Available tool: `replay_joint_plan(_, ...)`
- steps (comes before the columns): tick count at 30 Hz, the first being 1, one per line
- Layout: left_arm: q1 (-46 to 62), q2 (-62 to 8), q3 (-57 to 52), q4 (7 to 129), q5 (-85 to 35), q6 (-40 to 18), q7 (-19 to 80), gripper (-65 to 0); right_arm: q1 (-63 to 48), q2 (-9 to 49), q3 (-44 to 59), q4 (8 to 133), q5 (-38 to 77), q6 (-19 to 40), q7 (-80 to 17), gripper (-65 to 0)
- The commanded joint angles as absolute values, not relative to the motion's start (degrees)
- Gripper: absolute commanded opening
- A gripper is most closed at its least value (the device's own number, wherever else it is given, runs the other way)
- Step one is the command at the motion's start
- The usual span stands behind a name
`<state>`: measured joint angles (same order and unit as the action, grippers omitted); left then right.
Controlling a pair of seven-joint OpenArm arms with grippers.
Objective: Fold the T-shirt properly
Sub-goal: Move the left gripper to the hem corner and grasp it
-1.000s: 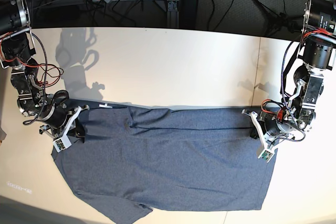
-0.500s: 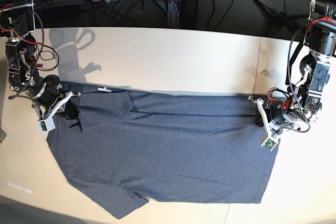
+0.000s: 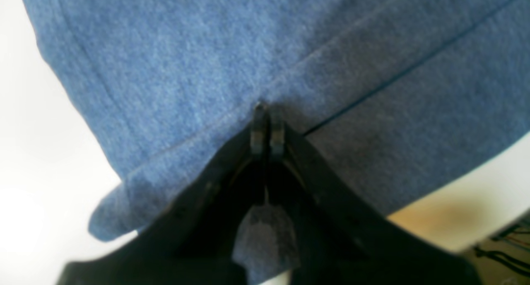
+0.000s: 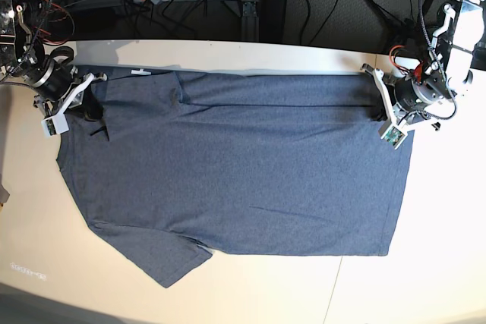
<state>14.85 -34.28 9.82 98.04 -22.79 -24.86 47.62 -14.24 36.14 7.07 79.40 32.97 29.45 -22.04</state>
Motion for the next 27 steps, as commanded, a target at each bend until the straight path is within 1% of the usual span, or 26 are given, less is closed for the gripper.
replay_joint_plan(1, 16.6, -34.9, 9.7, 98.7, -21.3, -25.1, 53.0, -65.0, -15.0, 38.0, 8.2, 80.6, 32.2, 33.2, -23.2, -65.0)
replay_joint_plan(7, 21.0, -34.9, 8.6, 101.9, -19.8, -24.6, 52.8, -65.0, -19.0, 39.0, 10.8, 83.6, 32.6, 33.2, -23.7, -65.0)
replay_joint_plan(12, 20.9, -34.9, 7.8, 102.1, -19.0, -24.6, 50.8, -65.0, -19.1, 39.0, 11.5, 83.6, 32.6, 33.2, -24.0, -65.0)
replay_joint_plan(17, 19.5, -34.9, 4.0, 102.1, -19.3, -24.7, 50.0, -65.0, -19.2, 39.0, 11.5, 83.6, 33.0, 33.2, -24.1, -65.0)
replay_joint_plan(20, 18.9, -34.9, 1.2, 102.2, -22.1, -25.2, 50.0, -65.0, -20.1, 39.0, 11.5, 83.6, 33.0, 33.2, -24.1, -65.0)
replay_joint_plan(27, 16.5, -35.0, -7.5, 103.7, -33.8, -30.8, 49.1, -65.0, -20.5, 38.9, 11.5, 83.6, 33.0, 33.2, -23.8, -65.0)
